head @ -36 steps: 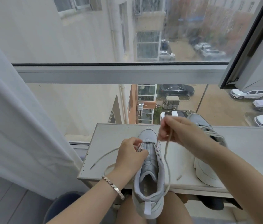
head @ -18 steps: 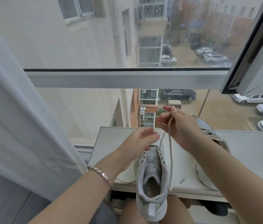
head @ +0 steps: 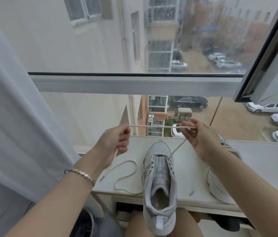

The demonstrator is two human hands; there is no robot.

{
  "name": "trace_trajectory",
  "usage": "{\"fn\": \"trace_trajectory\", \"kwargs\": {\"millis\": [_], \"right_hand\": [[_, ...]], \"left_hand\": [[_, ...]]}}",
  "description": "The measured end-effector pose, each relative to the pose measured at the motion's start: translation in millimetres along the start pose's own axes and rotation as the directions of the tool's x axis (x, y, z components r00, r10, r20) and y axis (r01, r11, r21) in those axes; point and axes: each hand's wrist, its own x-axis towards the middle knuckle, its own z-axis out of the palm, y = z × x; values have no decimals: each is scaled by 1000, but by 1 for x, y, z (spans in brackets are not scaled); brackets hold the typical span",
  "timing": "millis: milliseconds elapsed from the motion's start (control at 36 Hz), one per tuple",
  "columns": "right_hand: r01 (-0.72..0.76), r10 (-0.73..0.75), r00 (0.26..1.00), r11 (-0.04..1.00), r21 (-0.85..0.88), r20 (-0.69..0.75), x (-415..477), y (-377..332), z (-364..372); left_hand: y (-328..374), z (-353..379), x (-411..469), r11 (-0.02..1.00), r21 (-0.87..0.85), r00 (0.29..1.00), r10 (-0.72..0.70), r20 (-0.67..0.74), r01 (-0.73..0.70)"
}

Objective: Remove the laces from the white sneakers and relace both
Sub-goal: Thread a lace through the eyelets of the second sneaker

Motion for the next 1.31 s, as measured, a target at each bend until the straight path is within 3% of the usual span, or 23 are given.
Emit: {"fn": "trace_trajectory", "kwargs": {"millis": [111, 167, 222, 333, 444, 500, 528, 556, 611, 667, 722, 833, 944, 1083, 1306], "right_hand": [[-174, 233, 966, 907, -384, 114, -14, 27, 0], [-36, 248, 935, 779, -626, 254, -26, 40, 5], [154, 241, 880, 671, -725, 410, -38, 46, 12], [123, 357, 771, 728, -674, 527, -48, 40, 15], [121, 349, 791, 715, -689, 502, -46, 34, 9], [100, 333, 798, 749, -655, 502, -44, 31, 5], [81, 313, 806, 783, -617, 503, -43, 28, 3], [62, 279, 820, 825, -562, 500, -42, 25, 1], [50, 188, 863, 891, -451, 469, -37, 16, -4], [79, 102, 903, 915, -396, 416, -31, 10, -8], [91, 56, 927, 926, -367, 371, -25, 9, -10], [63, 78, 937, 921, -384, 341, -20, 22, -11], [36, 121, 927, 913, -406, 355, -20, 41, -4], [75, 123, 934, 851, -520, 336, -16, 57, 4], [105, 90, 947, 821, -561, 310, -12, 60, 1]], "left_hand": [[2, 1, 3, 957, -286, 998, -51, -24, 42], [-2, 14, 3, 935, -349, 997, -64, 31, 71], [-7, 30, 4, 929, -363, 996, -47, 69, 69], [-12, 55, 10, 938, -344, 996, 60, 69, -33], [-11, 67, 11, 955, -291, 990, 94, 106, -60], [-12, 67, 11, 985, -148, 988, 105, 112, -88], [-15, 66, 10, 992, 8, 988, 127, 91, -128], [-18, 63, 10, 964, 203, 985, 162, 56, -170], [-28, 55, 10, 810, 548, 968, 253, -6, -208], [-40, 45, 8, 648, 748, 962, 269, -48, -144], [-55, 37, 4, 521, 853, 976, 198, -89, -28], [-80, 38, -9, 367, 928, 983, 137, -120, 62], [-88, 44, -18, 418, 908, 952, 285, -109, -22], [-90, 41, -21, 397, 909, 912, 406, -54, -123], [-95, 35, -22, 355, 914, 856, 516, -14, -199]]}}
